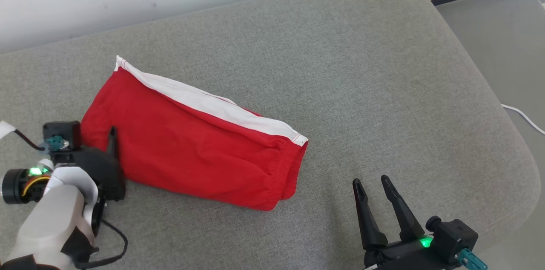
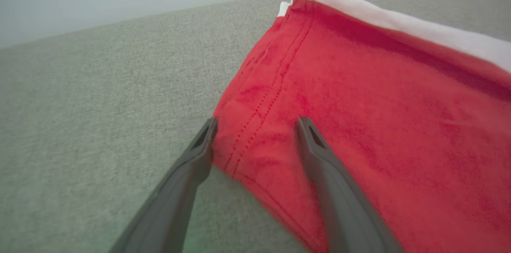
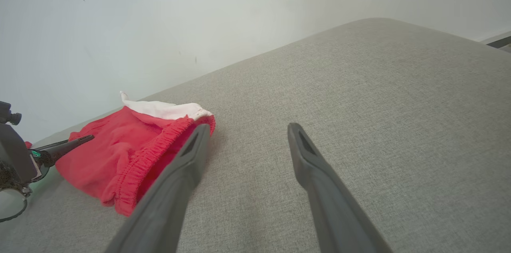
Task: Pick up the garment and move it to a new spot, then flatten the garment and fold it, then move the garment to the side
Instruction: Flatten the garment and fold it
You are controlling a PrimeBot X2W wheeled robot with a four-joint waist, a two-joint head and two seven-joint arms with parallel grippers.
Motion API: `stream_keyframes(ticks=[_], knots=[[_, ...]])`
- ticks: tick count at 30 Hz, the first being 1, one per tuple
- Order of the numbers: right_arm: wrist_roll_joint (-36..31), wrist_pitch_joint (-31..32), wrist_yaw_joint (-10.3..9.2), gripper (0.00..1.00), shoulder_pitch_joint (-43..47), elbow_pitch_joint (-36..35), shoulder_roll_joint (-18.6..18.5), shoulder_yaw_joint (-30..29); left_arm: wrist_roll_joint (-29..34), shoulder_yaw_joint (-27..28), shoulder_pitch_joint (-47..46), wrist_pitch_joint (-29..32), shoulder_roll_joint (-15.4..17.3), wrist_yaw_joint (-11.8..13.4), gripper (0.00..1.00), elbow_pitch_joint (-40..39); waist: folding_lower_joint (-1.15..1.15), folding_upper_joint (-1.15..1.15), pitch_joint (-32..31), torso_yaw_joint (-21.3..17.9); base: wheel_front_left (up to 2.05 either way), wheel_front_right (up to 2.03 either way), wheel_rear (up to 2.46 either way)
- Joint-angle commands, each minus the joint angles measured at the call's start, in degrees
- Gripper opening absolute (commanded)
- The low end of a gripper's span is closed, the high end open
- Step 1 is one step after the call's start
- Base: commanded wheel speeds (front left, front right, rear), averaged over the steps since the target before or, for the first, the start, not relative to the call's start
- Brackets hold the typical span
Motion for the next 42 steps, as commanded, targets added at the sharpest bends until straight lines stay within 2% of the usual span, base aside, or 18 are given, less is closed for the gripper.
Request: stream_keyframes(ticks=[1, 2, 3, 4, 5, 6, 16, 24, 32, 36, 42], knots=[[-0.3, 0.0, 0.08, 1.0, -0.5, 0.0, 0.2, 0.1, -0.1, -0.4, 0.2, 0.3, -0.2, -0.3, 1.0, 0.5, 0.0, 0.0, -0.2, 0.1, 0.0, 0.0, 0.0], [-0.3, 0.0, 0.08, 1.0, -0.5, 0.1, 0.2, 0.2, 0.0, -0.6, 0.0, 0.8, -0.3, -0.5, 1.0, 1.0, 0.0, 0.0, -0.3, 0.1, 0.0, 0.0, 0.0], [-0.4, 0.0, 0.08, 1.0, -0.5, 0.2, 0.2, 0.4, -0.2, -0.7, 0.1, 1.1, -0.6, -0.8, 0.84, 1.6, 0.0, 0.0, -0.5, 0.2, 0.0, 0.0, 0.0], [-0.5, 0.0, 0.08, 1.0, -0.4, 0.2, 0.2, 0.4, -0.3, -0.9, 0.2, 1.2, -0.9, -0.9, 0.4, 1.9, 0.0, 0.0, -0.8, 0.3, 0.0, 0.0, 0.0], [-0.6, 0.0, 0.08, 1.0, -0.3, 0.3, 0.2, 0.6, -0.3, -1.0, 0.4, 1.2, -1.1, -1.1, 0.23, 2.2, 0.0, 0.0, -1.1, 0.4, 0.0, 0.0, 0.0], [-0.7, 0.0, 0.08, 1.0, -0.3, 0.2, 0.1, 0.7, -0.5, -1.1, 0.8, 1.2, -1.3, -1.2, 0.0, 2.6, 0.0, 0.0, -1.4, 0.6, 0.0, 0.0, 0.0], [-1.1, 0.0, 0.08, 1.0, 2.3, 0.6, -0.7, 1.3, -3.4, 0.6, 4.4, -2.6, -3.6, -2.4, 0.0, 2.6, 0.0, 0.0, -6.6, 3.9, 0.0, 0.0, 0.0], [-1.4, 0.0, 0.08, 1.0, 4.8, 0.4, -0.8, -0.1, -6.5, 4.4, 12.2, -3.9, -7.3, -2.4, 0.0, -5.1, 0.0, 0.0, -9.0, 8.5, 0.0, 0.0, 0.0], [-1.9, 0.0, 0.08, 1.0, 6.2, 0.9, -0.6, -1.5, -4.8, 9.1, 25.3, -3.8, -9.1, 2.2, 0.0, -21.7, 0.0, 0.0, -10.2, 10.9, 0.0, 0.0, 0.0], [-1.9, 0.0, 0.08, 1.0, 6.1, 1.2, -0.4, -2.1, -3.8, 9.6, 33.7, -3.9, -10.4, 5.1, 0.0, -30.8, 0.0, 0.0, -10.4, 11.3, 0.0, 0.0, 0.0], [-2.4, 0.0, 0.08, 1.0, 6.1, 2.1, -0.5, -2.5, -4.2, 9.6, 38.8, -3.8, -11.0, 7.6, 0.0, -36.5, 0.0, 0.0, -10.6, 11.8, 0.0, 0.0, 0.0]])
